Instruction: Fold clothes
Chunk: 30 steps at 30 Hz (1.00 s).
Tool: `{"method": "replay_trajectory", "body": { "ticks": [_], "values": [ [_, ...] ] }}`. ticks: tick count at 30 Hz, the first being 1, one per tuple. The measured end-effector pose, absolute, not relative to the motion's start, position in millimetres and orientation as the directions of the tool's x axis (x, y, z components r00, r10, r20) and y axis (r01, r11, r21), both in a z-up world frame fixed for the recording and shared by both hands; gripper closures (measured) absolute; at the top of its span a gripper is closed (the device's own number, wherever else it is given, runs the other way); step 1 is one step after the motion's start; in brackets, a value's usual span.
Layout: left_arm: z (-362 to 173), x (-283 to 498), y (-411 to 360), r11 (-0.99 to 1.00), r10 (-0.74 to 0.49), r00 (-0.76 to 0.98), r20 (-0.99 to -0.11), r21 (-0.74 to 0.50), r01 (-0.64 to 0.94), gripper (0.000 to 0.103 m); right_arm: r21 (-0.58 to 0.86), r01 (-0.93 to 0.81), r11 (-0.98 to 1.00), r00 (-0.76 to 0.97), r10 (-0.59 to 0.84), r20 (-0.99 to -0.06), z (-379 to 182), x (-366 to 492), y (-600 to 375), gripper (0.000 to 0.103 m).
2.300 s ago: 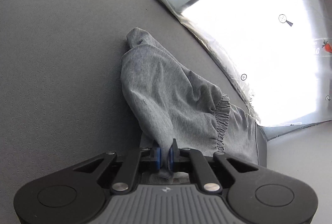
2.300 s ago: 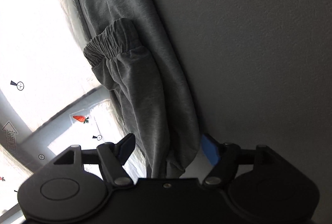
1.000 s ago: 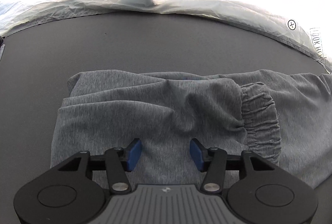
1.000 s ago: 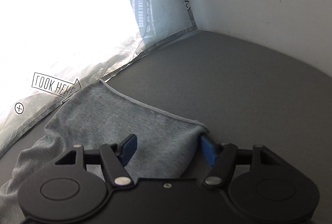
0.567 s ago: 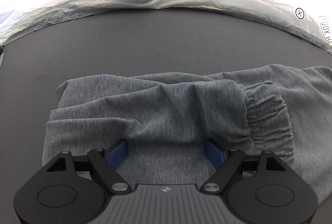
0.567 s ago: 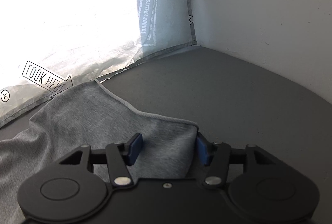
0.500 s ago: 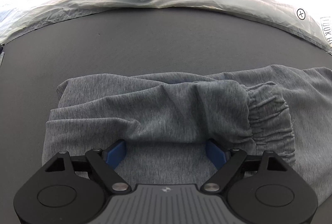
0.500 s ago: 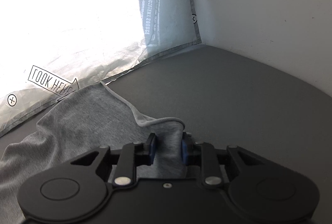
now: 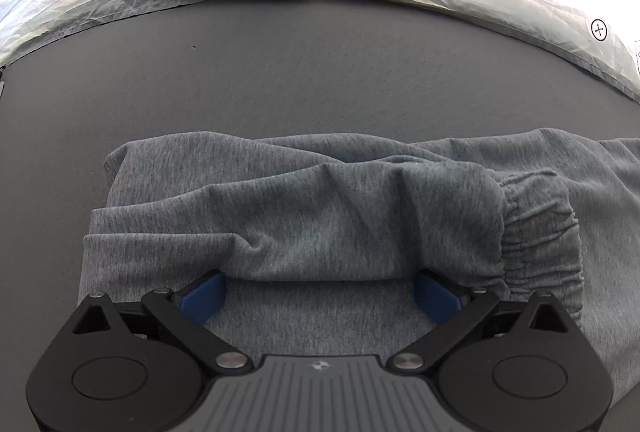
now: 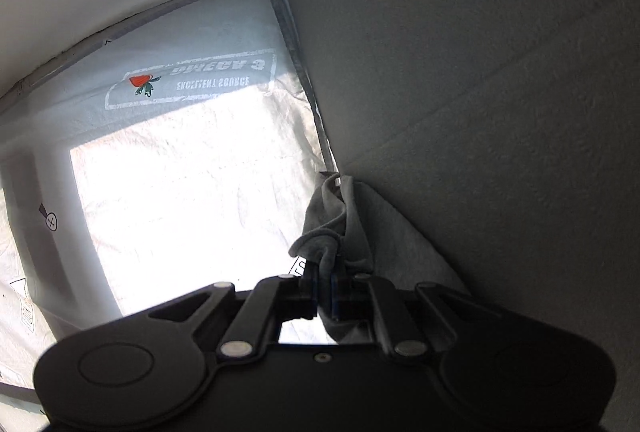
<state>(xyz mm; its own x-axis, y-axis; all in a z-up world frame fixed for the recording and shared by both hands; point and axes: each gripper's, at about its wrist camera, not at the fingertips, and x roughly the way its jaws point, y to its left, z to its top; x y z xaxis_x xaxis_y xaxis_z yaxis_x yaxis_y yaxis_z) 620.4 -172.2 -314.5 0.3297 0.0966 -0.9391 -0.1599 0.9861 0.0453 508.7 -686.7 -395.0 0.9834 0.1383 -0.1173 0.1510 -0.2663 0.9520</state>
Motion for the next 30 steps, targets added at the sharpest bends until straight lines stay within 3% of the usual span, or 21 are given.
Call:
{"method": "replay_trajectory", "body": {
  "ticks": [4, 9, 11, 13, 16, 21, 24, 25, 27, 29, 30],
  "values": [
    [-314.0, 623.1, -170.2, 0.986, 0.096, 0.330, -0.939, 0.044, -0.162, 0.001, 0.961, 0.145, -0.235, 0.965, 0.248, -0.085, -385.1, 523.1, -662.9, 0.097],
    [-315.4, 623.0, -168.6, 0.986, 0.096, 0.338, -0.936, 0.042, -0.164, 0.000, 0.983, 0.153, -0.106, 0.866, 0.492, -0.082, -367.8, 548.1, -614.5, 0.097],
    [-315.6, 622.9, -168.8, 0.986, 0.096, 0.340, -0.936, 0.042, -0.164, 0.000, 0.986, 0.160, -0.041, 0.802, 0.587, -0.106, -363.8, 553.0, -591.0, 0.096],
    [-315.6, 621.9, -169.0, 0.986, 0.097, 0.342, -0.935, 0.042, -0.164, 0.000, 0.977, 0.201, 0.067, 0.707, 0.681, -0.192, -365.3, 554.8, -562.0, 0.096],
    [-315.8, 621.8, -169.5, 0.986, 0.097, 0.344, -0.934, 0.042, -0.164, 0.000, 0.945, 0.292, 0.146, 0.624, 0.720, -0.304, -379.3, 548.6, -534.8, 0.096],
    [-315.1, 621.7, -171.4, 0.985, 0.100, 0.349, -0.932, 0.043, -0.167, 0.000, 0.969, 0.221, 0.114, 0.648, 0.725, -0.233, -366.6, 537.1, -524.9, 0.096],
    [-314.1, 619.5, -171.3, 0.985, 0.100, 0.351, -0.931, 0.042, -0.170, 0.000, 0.915, 0.270, 0.300, 0.563, 0.722, -0.402, -367.0, 542.9, -517.6, 0.096],
    [-314.1, 619.0, -171.3, 0.985, 0.100, 0.352, -0.931, 0.042, -0.169, 0.000, 0.915, 0.271, 0.300, 0.565, 0.720, -0.403, -367.2, 542.1, -516.9, 0.096],
    [-314.0, 617.9, -171.2, 0.985, 0.099, 0.353, -0.930, 0.041, -0.167, 0.000, 0.919, 0.269, 0.289, 0.586, 0.708, -0.394, -359.5, 540.9, -516.9, 0.088],
    [-313.7, 617.3, -171.5, 0.985, 0.099, 0.356, -0.929, 0.041, -0.167, 0.000, 0.914, 0.224, 0.339, 0.607, 0.685, -0.403, -341.6, 541.6, -515.4, 0.067],
    [-313.6, 617.2, -171.8, 0.985, 0.100, 0.357, -0.929, 0.041, -0.168, 0.000, 0.914, 0.199, 0.355, 0.626, 0.671, -0.397, -332.4, 541.4, -515.6, 0.066]
  ]
}}
